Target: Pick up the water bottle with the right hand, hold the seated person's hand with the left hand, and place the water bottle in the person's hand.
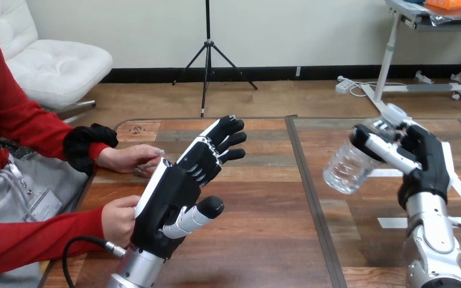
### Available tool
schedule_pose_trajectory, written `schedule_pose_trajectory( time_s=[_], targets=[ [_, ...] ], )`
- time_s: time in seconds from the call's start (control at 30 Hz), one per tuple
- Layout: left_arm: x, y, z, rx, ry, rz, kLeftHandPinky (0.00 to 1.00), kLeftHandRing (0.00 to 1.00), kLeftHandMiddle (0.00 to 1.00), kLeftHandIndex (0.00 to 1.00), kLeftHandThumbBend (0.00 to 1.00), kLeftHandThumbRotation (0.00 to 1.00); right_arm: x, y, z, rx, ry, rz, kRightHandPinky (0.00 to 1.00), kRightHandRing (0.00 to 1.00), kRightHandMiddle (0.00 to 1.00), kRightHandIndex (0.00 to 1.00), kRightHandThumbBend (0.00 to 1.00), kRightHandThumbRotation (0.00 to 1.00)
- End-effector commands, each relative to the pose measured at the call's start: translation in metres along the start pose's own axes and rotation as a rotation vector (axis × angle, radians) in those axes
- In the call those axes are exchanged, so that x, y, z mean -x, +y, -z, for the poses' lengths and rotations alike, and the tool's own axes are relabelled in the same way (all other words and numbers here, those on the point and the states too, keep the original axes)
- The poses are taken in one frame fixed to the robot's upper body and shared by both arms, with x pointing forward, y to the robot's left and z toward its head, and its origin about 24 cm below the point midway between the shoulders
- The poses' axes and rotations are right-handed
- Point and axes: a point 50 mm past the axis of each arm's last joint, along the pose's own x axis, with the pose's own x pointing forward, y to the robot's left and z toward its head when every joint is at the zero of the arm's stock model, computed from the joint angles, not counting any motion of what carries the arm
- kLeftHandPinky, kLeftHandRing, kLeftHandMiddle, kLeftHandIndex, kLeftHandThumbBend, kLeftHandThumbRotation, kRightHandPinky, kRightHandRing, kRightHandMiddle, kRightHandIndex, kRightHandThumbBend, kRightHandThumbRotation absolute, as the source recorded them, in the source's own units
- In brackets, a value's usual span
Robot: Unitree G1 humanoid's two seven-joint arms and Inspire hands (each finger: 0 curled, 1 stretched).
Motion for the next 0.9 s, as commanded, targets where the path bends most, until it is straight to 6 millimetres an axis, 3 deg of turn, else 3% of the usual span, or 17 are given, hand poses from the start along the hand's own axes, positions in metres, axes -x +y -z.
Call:
schedule_pose_trajectory(
  time_s=[0.0,0.87],
  targets=[
    [-0.014,0.001,-0.007,-0.032,-0.056,0.024,0.83,0.90,0.91,0.91,1.00,0.72,-0.008,0.022,-0.044,-0.032,-0.225,-0.103,0.27,0.32,0.40,0.42,0.86,0.00],
    [-0.013,0.007,-0.014,-0.151,-0.056,0.062,0.89,0.94,0.95,0.94,1.00,0.74,0.014,0.060,-0.070,0.099,-0.314,-0.313,0.28,0.34,0.43,0.43,0.77,0.00]
  ],
)
